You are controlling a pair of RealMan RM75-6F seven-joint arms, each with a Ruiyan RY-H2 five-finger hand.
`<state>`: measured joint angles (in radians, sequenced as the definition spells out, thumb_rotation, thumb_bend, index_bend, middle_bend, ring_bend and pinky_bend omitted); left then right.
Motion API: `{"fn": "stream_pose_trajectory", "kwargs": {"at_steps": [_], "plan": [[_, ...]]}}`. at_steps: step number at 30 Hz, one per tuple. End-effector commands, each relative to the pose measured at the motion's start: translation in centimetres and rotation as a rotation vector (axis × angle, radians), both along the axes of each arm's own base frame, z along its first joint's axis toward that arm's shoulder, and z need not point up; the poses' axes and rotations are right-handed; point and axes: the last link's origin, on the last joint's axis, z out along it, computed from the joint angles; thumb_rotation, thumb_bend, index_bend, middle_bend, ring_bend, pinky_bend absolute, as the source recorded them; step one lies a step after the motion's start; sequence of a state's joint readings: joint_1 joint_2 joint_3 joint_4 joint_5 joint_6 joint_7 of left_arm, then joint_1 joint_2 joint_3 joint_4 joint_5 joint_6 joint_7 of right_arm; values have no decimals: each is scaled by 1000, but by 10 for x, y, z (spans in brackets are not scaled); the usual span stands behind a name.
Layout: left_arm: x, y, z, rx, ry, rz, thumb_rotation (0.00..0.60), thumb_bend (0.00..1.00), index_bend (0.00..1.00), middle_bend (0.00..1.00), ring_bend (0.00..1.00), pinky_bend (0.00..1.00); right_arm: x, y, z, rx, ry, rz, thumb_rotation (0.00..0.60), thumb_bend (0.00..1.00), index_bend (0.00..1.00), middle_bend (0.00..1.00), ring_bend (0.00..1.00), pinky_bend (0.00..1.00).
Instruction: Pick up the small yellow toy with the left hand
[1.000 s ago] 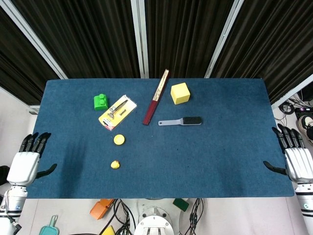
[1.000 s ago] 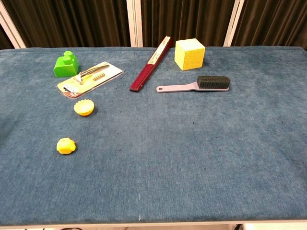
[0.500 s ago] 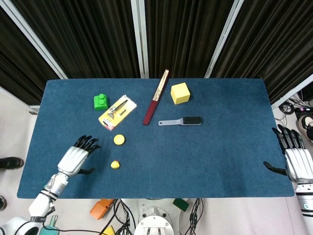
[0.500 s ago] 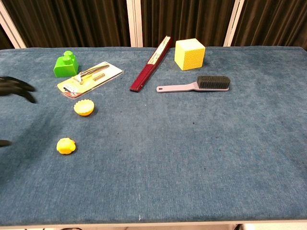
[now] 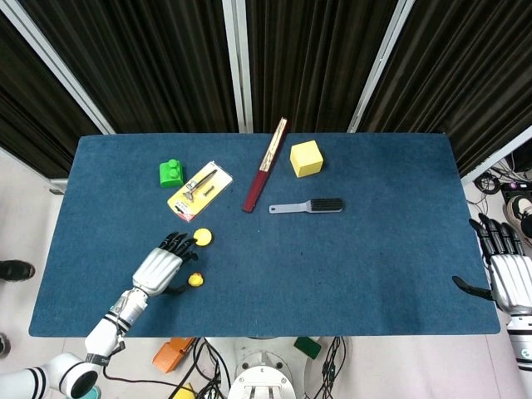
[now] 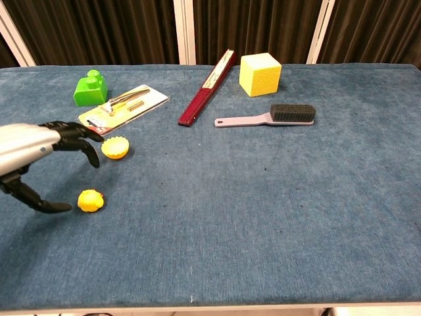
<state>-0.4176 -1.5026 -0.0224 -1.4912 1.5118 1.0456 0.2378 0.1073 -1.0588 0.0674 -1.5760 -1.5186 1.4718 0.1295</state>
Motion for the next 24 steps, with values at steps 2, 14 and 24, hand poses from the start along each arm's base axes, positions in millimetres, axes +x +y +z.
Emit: {"fn": "stream_pose_trajectory", "kwargs": {"at_steps": [2,14,24], "plan": [[2,-1,-7,-17,6,-7,600,218,354,97,9,0,0,1,0,1,1,1,600,224,0,0,0,16],[5,0,-15,-21,13,-15,600,346,466,106,10,0,0,3,0,-1,2,-4,600,224,0,0,0,16],[12,14,2,62,-31,-25,600,420,523,127,19,0,1,4,2,-6,5,-1,600,224,0,0,0,16]]}}
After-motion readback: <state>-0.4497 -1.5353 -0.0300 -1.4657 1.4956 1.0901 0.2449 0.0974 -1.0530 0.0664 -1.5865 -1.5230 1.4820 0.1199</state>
